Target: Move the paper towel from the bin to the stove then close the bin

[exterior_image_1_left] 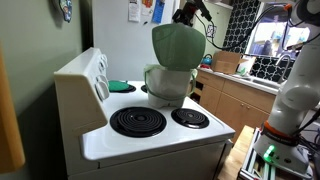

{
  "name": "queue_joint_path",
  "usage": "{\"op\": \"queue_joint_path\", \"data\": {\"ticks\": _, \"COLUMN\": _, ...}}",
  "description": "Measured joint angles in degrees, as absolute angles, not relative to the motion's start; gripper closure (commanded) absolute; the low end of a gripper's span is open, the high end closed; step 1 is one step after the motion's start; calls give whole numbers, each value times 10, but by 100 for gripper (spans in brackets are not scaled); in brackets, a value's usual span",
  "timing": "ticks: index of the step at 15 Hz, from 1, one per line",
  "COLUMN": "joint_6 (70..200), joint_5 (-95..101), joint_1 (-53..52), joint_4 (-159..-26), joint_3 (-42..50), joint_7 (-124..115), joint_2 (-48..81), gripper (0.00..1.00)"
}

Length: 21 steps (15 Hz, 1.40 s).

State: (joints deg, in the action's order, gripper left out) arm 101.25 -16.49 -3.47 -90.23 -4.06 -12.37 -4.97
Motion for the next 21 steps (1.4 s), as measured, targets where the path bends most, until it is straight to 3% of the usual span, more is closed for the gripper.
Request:
{"op": "queue_joint_path", "data": {"ticks": 6, "joint_6": 914, "joint_5": -150, "joint_1": -56, "joint_4": -903, "joint_3": -55, "joint_7": 12, "joint_2": -102, "gripper": 0}}
{"op": "queue_joint_path", "data": {"ticks": 21, "joint_6": 871, "joint_5": -153, "joint_1": -79, "joint_4": -906, "joint_3": -55, "joint_7": 305, "joint_2": -114, "gripper": 0}}
